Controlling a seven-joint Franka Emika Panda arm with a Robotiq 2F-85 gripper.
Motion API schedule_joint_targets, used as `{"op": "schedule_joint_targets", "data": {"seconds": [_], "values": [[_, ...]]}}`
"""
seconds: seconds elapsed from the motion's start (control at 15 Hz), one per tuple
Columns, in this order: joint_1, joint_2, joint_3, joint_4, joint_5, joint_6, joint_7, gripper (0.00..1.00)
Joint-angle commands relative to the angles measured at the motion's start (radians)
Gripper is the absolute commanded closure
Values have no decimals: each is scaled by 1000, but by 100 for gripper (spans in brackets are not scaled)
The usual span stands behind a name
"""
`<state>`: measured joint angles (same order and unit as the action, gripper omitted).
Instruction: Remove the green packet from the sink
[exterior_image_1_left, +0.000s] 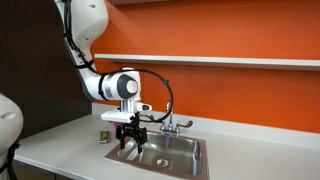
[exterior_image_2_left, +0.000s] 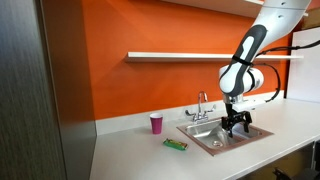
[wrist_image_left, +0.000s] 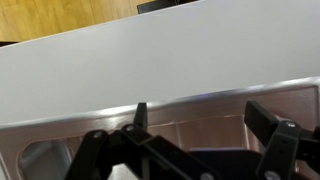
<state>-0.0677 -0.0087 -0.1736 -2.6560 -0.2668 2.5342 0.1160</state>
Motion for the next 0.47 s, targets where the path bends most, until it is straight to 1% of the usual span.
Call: {"op": "schedule_joint_targets", "data": {"seconds": [0.0,0.07,0.4], "values": [[-28,-62,17,-38,-34,-15,26,0],[-24,-16,22,-9,-4,-3,2,0],[-26,-25,22,-18,-6,-3,2,0]]}}
